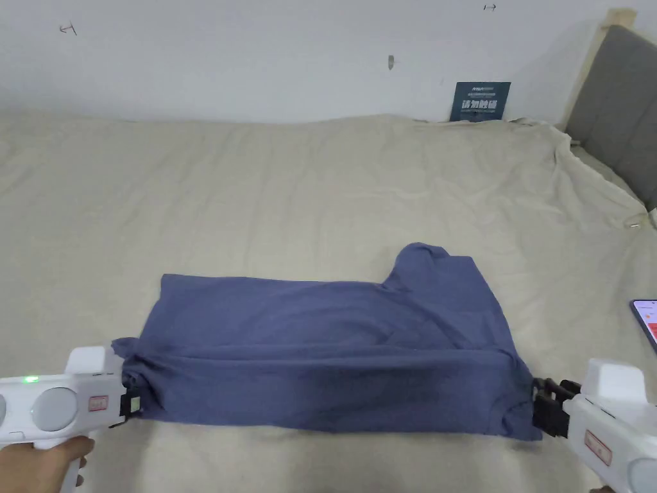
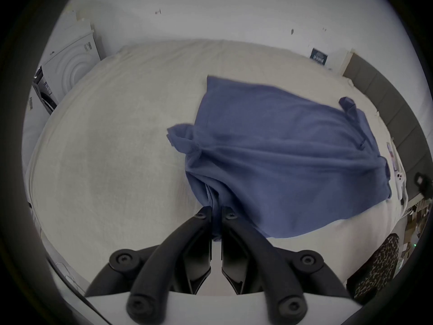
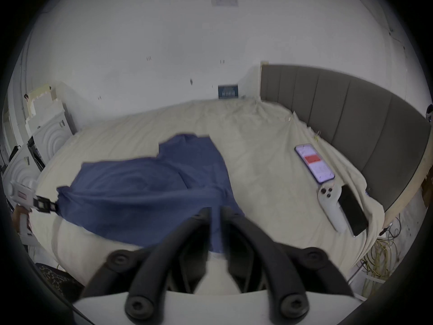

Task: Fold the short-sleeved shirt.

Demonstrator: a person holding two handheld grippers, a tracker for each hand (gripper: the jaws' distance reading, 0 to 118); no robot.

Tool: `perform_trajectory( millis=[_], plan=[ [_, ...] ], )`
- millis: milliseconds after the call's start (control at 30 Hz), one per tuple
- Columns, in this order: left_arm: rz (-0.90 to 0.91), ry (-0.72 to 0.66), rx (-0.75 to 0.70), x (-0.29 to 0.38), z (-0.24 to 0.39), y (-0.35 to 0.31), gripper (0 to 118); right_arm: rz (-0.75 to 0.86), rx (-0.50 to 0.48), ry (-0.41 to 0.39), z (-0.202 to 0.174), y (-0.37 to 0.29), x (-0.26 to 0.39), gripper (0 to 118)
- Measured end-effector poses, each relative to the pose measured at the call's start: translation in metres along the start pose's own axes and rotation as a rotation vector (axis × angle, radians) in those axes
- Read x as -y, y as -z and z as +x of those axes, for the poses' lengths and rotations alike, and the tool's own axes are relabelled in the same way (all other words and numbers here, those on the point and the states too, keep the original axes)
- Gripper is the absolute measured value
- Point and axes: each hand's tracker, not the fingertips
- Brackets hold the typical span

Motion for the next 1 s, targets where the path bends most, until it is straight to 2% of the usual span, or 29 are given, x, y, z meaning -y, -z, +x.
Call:
perform_trajectory(
  millis=[33,67,200,300,333,433,467,500,533,600,700,1000],
  plan=[
    [0.017,0.006,0.004,-0.001,0.0,-0.005,3,-0.016,-0.002,0.002,0.001,0.009,0.003,79],
    [0.023,0.01,0.006,-0.003,0.0,-0.009,3,-0.048,-0.016,-0.004,0.001,0.018,0.007,89],
    [0.042,0.013,0.015,-0.007,0.002,-0.022,3,-0.154,0.04,-0.026,0.002,0.058,0.018,89],
    [0.042,0.01,0.012,-0.008,0.004,-0.023,3,-0.214,0.043,0.007,0.006,0.082,0.025,73],
    [0.04,0.007,0.011,-0.007,0.003,-0.023,3,-0.236,0.03,0.028,-0.003,0.077,0.026,63],
    [0.034,-0.001,0.013,-0.005,0.001,-0.022,3,-0.257,0.023,0.045,-0.008,0.083,0.03,42],
    [0.031,-0.002,0.011,-0.003,0.001,-0.021,3,-0.26,0.016,0.041,-0.005,0.087,0.031,31],
    [0.028,-0.003,0.009,-0.001,0.001,-0.021,3,-0.25,0.017,0.034,-0.005,0.085,0.032,12],
    [0.025,-0.005,0.008,0.0,0.001,-0.02,3,-0.235,0.015,0.022,-0.006,0.083,0.031,7],
    [0.015,-0.018,0.011,0.004,-0.002,-0.018,3,-0.232,-0.027,0.011,-0.015,0.071,0.027,7],
    [0.011,-0.056,0.009,0.009,-0.006,-0.017,3,-0.177,-0.007,-0.026,-0.022,0.055,0.023,6],
    [0.024,-0.143,0.019,0.034,-0.02,-0.042,3,-0.074,-0.065,0.002,-0.002,0.0,0.006,6]
  ],
)
